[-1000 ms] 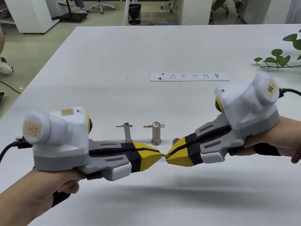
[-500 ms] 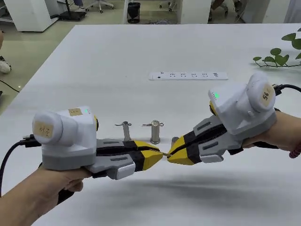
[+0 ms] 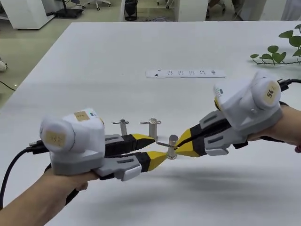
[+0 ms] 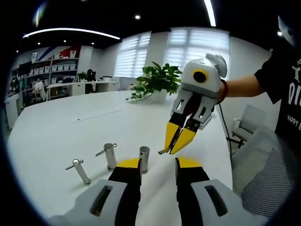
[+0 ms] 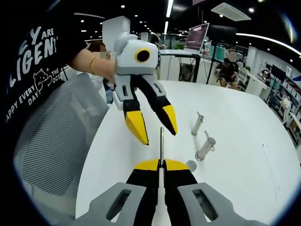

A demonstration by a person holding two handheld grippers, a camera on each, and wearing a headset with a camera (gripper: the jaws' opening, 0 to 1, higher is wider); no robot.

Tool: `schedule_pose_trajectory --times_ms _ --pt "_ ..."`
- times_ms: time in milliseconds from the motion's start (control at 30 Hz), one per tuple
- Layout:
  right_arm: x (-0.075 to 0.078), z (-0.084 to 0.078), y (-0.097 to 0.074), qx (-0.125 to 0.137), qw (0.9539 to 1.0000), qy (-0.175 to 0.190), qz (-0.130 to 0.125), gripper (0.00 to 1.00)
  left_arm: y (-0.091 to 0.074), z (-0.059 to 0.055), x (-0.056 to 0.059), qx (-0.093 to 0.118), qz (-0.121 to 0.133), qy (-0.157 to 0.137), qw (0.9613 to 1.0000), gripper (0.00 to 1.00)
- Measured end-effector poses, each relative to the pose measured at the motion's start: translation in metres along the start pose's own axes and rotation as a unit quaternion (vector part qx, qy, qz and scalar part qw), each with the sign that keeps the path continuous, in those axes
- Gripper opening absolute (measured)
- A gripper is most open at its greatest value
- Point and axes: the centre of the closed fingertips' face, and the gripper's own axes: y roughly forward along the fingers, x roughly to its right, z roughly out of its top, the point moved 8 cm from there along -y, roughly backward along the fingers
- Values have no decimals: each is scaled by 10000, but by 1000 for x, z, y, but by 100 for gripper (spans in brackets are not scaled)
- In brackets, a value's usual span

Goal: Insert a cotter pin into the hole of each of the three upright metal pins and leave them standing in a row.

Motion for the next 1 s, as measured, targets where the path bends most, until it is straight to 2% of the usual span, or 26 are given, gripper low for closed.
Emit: schedule_pose_trajectory --times_ms 300,567,767,1000 --pt "7 -8 -10 -157 9997 -53 -164 0 10 -5 -5 6 572 136 9983 31" --pt "13 -19 -14 -299 9991 -120 -273 0 24 -12 -2 -192 824 275 9960 33" --pt "17 -26 -16 -382 9987 -166 -300 0 36 -14 3 -237 925 400 9946 33" --pt "25 -34 -16 -486 9980 -270 -315 0 50 -16 0 -309 1174 374 9919 32"
